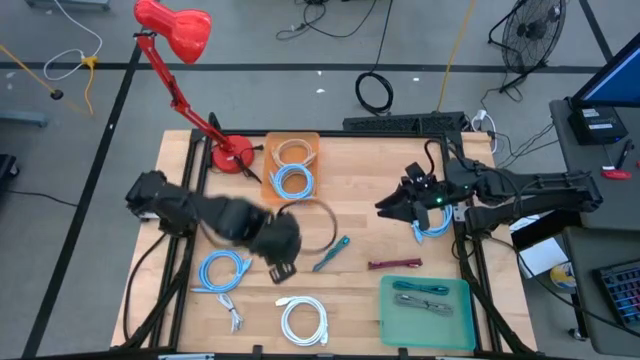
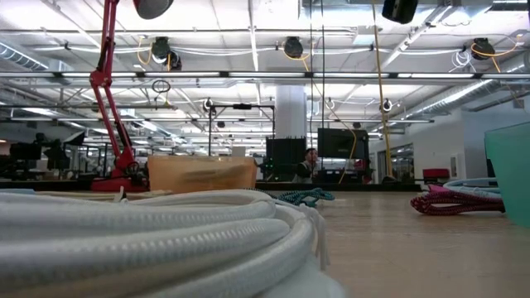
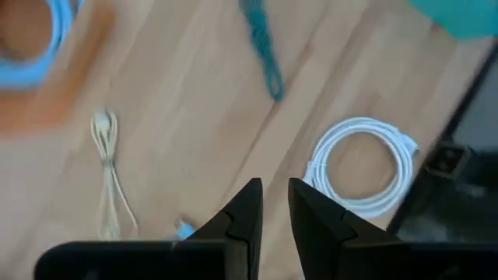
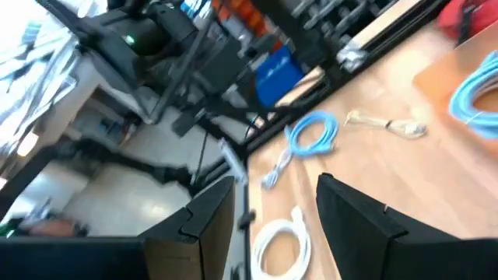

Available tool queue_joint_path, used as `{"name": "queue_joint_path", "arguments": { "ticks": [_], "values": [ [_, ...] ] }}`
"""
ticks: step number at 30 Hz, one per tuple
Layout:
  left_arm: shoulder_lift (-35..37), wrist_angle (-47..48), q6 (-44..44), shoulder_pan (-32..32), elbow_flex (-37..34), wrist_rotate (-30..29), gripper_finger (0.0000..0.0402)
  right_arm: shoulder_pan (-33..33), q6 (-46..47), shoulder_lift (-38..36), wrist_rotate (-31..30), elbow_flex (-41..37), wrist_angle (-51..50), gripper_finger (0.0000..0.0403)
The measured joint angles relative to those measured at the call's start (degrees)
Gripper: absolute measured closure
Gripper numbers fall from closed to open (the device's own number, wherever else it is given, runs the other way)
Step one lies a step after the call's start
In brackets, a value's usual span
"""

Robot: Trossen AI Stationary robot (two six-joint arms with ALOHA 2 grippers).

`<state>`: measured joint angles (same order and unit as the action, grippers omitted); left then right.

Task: Pick & Place USB Port
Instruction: Put the left light blue wire cable into the the orange bin

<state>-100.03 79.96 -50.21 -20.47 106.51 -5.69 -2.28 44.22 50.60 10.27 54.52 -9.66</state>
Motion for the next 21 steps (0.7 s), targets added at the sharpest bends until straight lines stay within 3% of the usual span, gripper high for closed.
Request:
{"name": "queue_joint_path", "arguments": {
  "ticks": [5, 10, 14, 21],
  "values": [
    [-0.1, 0.7, -21.4, -7.1, -8.2, -4.3, 0.0334, 0.0, -0.4, 0.1, 1.9, 0.0, 0.4, 0.0232],
    [-0.1, 1.2, -36.8, -11.8, -19.6, 0.0, 0.0334, 0.0, -1.6, 0.1, 2.0, 0.0, 0.8, 0.0232],
    [0.4, 3.0, -42.4, -14.0, -27.8, 5.7, 0.0334, 0.0, -1.7, 0.1, 3.3, 0.0, 1.3, 0.0232],
    [11.4, -4.8, -54.3, -16.3, -43.9, 6.7, 0.0334, 0.0, -1.9, 0.1, 3.4, 0.0, 1.2, 0.0232]
  ]
}}
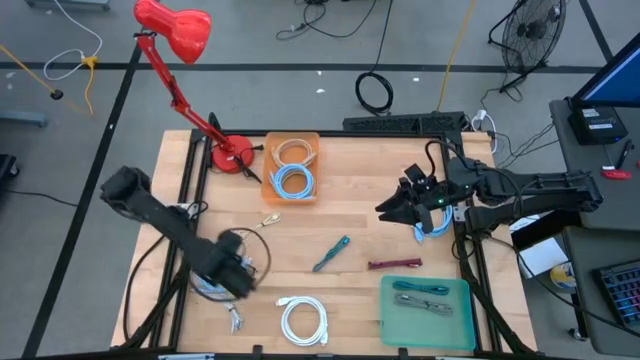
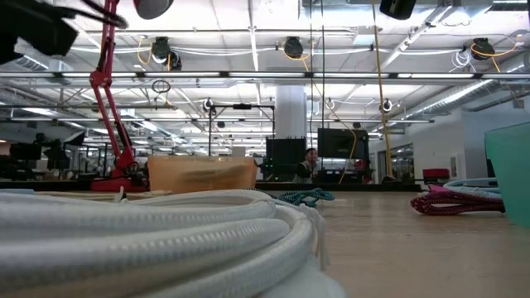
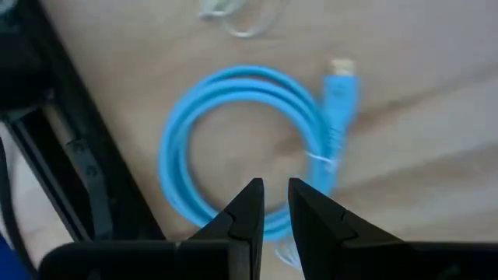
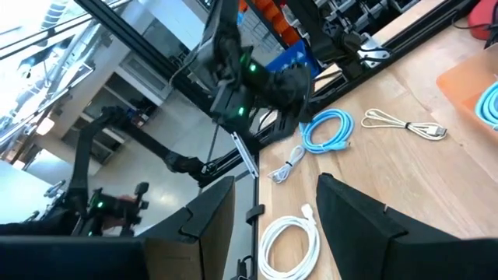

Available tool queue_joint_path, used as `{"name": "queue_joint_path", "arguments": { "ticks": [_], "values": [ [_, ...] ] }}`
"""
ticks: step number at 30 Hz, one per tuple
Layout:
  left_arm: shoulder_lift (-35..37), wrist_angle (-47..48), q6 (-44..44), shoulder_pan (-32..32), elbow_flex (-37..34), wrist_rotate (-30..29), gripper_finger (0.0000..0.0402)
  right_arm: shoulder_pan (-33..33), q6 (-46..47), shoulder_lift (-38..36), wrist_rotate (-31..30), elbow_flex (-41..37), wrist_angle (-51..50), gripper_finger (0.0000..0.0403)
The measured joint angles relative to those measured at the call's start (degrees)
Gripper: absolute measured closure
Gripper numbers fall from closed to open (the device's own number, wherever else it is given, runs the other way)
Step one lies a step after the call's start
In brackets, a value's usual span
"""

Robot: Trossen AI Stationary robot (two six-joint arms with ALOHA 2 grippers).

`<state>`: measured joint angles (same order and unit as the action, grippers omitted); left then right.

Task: Pick & Place USB Port
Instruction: Put the left light blue wire cable into the the orange bin

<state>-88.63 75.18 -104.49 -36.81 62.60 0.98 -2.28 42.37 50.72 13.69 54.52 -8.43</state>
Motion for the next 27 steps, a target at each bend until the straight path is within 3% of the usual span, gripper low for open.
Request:
{"name": "queue_joint_path", "arguments": {
  "ticks": [5, 10, 20, 23, 27],
  "values": [
    [11.4, -4.0, -6.7, -1.0, -10.6, 0.0, 0.0334, 0.0, 0.0, 0.0, 0.0, 0.0, 0.0, 0.0232],
    [18.2, -6.6, -1.5, -0.2, -15.7, -0.3, 0.0322, 0.0, 0.1, 0.0, -0.2, 0.0, 0.0, 0.0232],
    [19.5, -10.4, 16.3, 5.1, -20.9, 4.3, 0.0159, 0.8, 1.2, 0.0, -0.4, 0.0, 0.5, 0.0232],
    [19.4, -11.4, 16.9, 5.8, -23.7, 5.0, 0.0134, 0.9, 1.5, 0.0, -0.4, 0.0, 0.5, 0.0232],
    [19.3, -12.7, 16.5, 6.2, -27.0, 5.9, 0.0131, 0.9, 2.0, 0.0, -0.3, 0.0, 0.5, 0.0232]
  ]
}}
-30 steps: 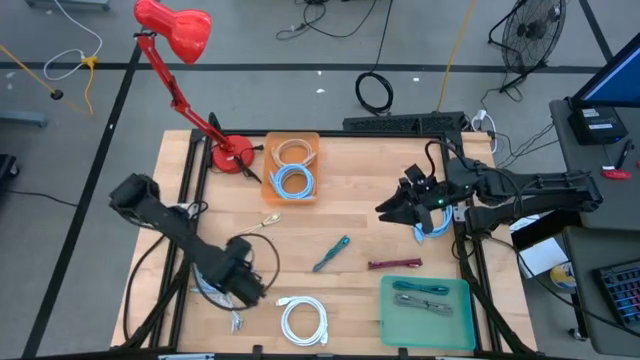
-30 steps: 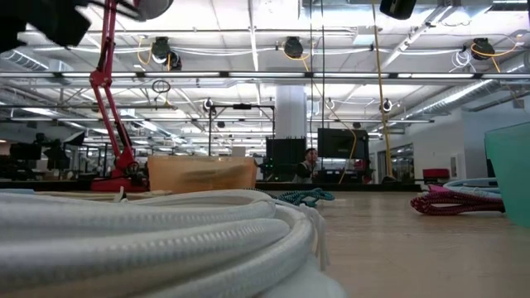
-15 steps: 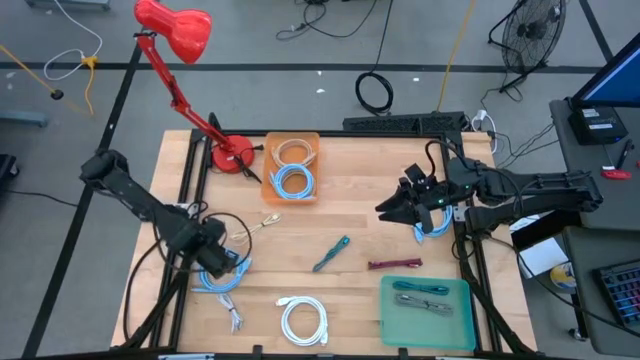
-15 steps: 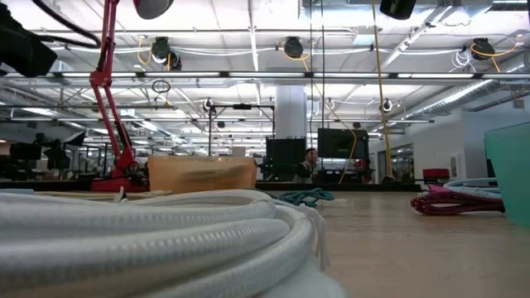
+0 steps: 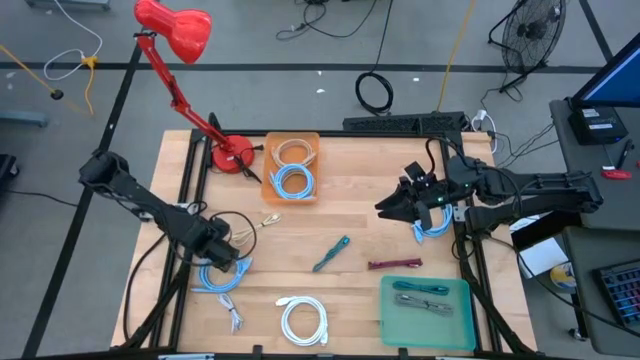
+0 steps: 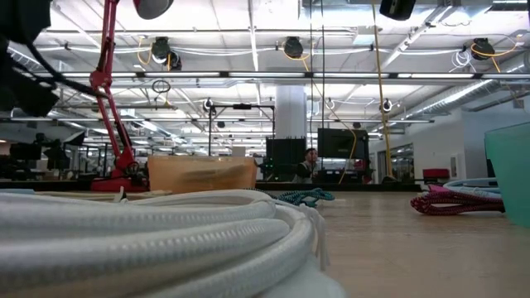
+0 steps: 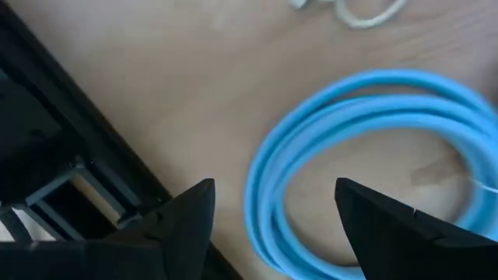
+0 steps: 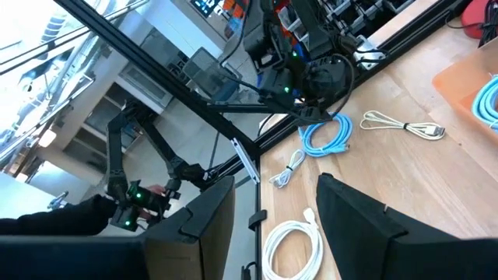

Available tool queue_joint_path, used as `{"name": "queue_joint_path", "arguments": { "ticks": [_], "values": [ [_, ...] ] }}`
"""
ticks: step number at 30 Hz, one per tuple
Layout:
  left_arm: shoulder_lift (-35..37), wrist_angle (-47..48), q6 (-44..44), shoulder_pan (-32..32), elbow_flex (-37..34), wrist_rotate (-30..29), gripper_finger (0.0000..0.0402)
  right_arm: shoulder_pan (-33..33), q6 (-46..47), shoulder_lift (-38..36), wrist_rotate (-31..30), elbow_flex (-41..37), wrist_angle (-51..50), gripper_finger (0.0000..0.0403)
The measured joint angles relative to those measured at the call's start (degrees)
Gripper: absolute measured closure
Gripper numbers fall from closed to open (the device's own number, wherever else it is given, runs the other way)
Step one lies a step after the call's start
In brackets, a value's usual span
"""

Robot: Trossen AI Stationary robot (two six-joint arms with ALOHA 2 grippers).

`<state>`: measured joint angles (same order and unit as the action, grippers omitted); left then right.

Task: Pick & Place USB Port
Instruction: Put the left light blue wire cable into the the orange bin

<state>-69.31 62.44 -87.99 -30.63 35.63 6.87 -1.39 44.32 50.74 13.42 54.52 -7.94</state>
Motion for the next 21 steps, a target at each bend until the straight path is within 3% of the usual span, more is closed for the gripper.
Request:
{"name": "queue_joint_path", "arguments": {
  "ticks": [7, 11, 14, 19, 21],
  "values": [
    [0.0, -13.8, -0.7, 0.1, -6.4, 4.9, 0.0157, 0.0, 0.4, 0.0, 0.1, 0.0, 0.0, 0.0232],
    [0.2, -15.4, -2.4, 0.3, -8.0, 5.1, 0.0186, 0.0, 0.4, 0.0, 0.1, 0.0, 0.0, 0.0232],
    [0.1, -14.4, -2.5, 0.8, -8.1, 5.6, 0.0237, 0.0, 0.4, 0.0, 0.2, 0.0, 0.0, 0.0232],
    [0.2, -12.7, -2.8, 1.1, -8.2, 8.7, 0.0376, 0.0, 0.1, 0.0, 0.2, 0.0, 0.0, 0.0232],
    [0.9, -12.5, -3.7, 1.1, -8.0, 9.0, 0.0383, 0.0, 0.0, 0.0, 0.2, 0.0, 0.0, 0.0232]
  ]
}}
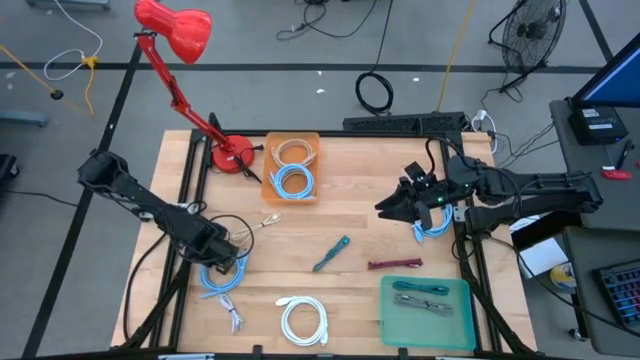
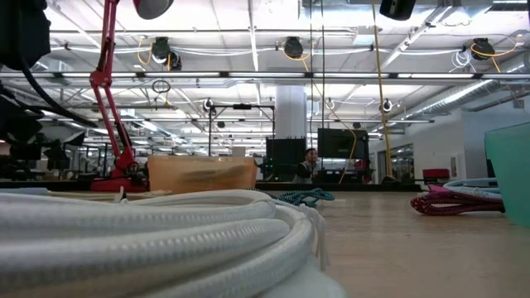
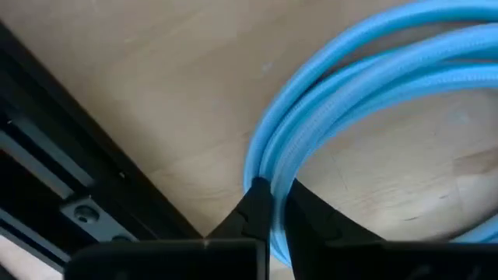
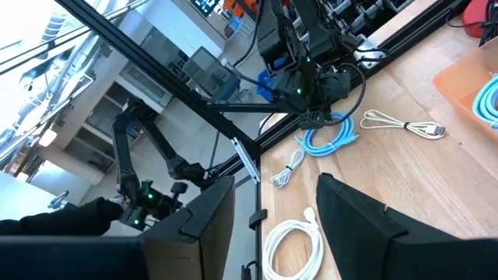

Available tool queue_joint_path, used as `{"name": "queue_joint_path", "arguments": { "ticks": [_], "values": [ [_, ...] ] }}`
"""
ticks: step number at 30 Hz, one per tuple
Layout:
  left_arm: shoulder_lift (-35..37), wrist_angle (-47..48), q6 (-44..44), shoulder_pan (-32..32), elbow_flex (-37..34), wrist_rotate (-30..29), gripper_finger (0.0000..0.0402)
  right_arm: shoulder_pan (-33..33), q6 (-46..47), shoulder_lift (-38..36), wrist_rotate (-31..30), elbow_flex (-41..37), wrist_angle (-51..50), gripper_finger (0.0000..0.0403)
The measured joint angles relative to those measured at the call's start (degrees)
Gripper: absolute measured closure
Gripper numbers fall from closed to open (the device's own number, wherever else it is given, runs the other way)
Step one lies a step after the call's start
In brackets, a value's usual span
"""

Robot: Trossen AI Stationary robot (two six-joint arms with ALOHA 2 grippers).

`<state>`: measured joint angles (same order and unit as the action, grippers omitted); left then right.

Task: Pick & Place USB Port
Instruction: Put the left light blue wire cable into the the orange bin

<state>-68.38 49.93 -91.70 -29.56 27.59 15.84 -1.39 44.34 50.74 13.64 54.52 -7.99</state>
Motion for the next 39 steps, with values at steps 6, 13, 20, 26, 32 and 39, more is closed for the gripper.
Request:
{"name": "queue_joint_path", "arguments": {
  "ticks": [6, 13, 20, 26, 32, 39],
  "values": [
    [4.3, 5.8, -1.9, -0.1, 5.4, -4.2, 0.0391, 0.0, -0.4, 0.0, 0.3, 0.0, 0.0, 0.0232],
    [9.2, 16.6, -3.9, 2.8, 16.9, -15.5, 0.0391, 0.0, -1.5, 0.0, 1.6, 0.0, -0.5, 0.0232],
    [9.4, 20.5, 9.6, 18.5, 24.8, -22.3, 0.0391, 0.0, -2.0, 0.0, 1.6, 0.0, -0.5, 0.0232],
    [6.7, 13.2, 29.8, 39.9, 27.5, -20.3, 0.0391, 0.0, -1.7, 0.0, 1.6, 0.0, -0.4, 0.0232],
    [-4.0, 6.5, 49.7, 58.3, 34.5, -15.0, 0.0391, 0.0, -2.1, 0.0, -2.0, 0.0, -0.4, 0.0232],
    [-24.8, 8.0, 73.3, 68.2, 56.5, -14.4, 0.0391, 0.2, -0.3, 0.0, -6.9, 0.0, -0.4, 0.0232]
  ]
}}
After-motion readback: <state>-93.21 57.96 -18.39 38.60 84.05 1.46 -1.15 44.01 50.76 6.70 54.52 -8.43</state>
